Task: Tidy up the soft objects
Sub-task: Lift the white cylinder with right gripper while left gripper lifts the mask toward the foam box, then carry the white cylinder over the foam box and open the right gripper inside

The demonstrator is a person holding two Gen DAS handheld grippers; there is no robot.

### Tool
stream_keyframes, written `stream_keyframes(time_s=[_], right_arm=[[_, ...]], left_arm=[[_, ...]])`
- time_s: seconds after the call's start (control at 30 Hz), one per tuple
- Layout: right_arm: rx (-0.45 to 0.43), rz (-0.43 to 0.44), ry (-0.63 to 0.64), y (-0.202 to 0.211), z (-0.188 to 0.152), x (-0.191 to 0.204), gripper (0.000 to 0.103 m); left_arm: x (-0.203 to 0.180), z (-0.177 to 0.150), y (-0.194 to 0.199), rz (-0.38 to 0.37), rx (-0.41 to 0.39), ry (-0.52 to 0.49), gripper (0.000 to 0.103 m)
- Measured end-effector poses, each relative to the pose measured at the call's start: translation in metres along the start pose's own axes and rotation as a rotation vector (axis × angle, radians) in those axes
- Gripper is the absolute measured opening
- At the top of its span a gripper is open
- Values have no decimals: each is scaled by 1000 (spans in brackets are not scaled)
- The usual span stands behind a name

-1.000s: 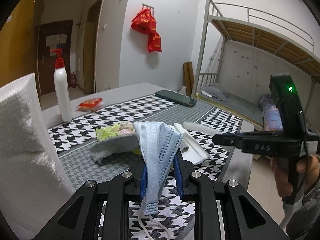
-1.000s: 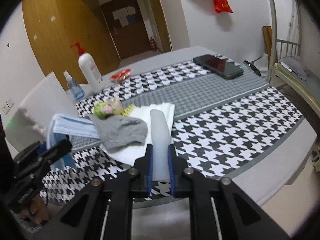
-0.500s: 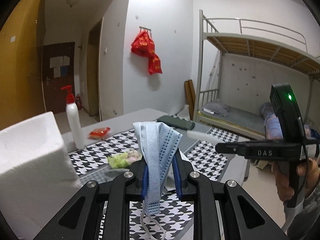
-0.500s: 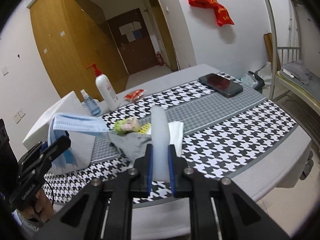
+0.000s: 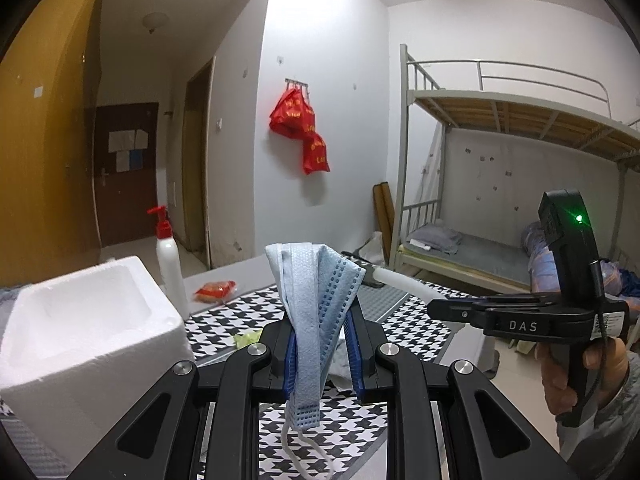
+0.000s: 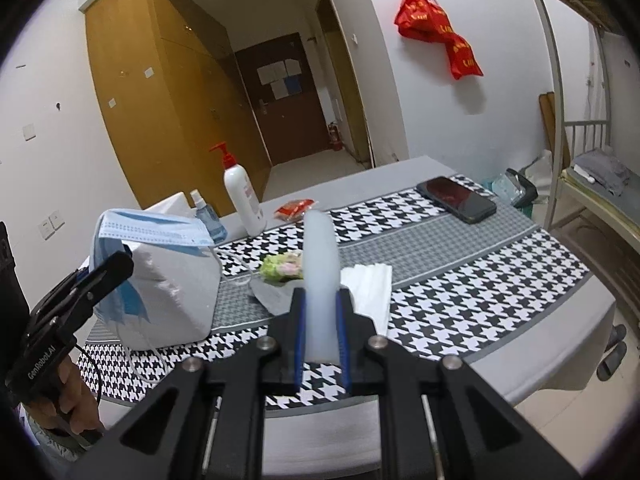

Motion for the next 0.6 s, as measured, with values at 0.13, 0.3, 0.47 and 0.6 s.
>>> stream_keyframes(time_s=[0.13, 0.3, 0.47, 0.6], right_arm=[[-16, 16, 13, 4, 3, 10, 17], [-28, 29, 27, 7, 5, 23, 17], [-35, 48, 48, 7, 8, 36, 17], [-41, 67, 67, 5, 11, 49, 17]], left_arm=[[5, 7, 11, 12, -23, -2, 22], [12, 14, 24, 40, -49, -8, 22], [25, 18, 33, 90, -61, -8, 22], [40, 20, 40, 139, -60, 0, 22]])
Point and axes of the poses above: each gripper's, at about its wrist camera, not at the fingertips, and y roughly against the way its jaws point, x to its left, z to its top, the point moved 10 cm from there along -y, roughly the way its jaws point, and after that the axes turned 11 degrees about z, right-handed, at the moved point
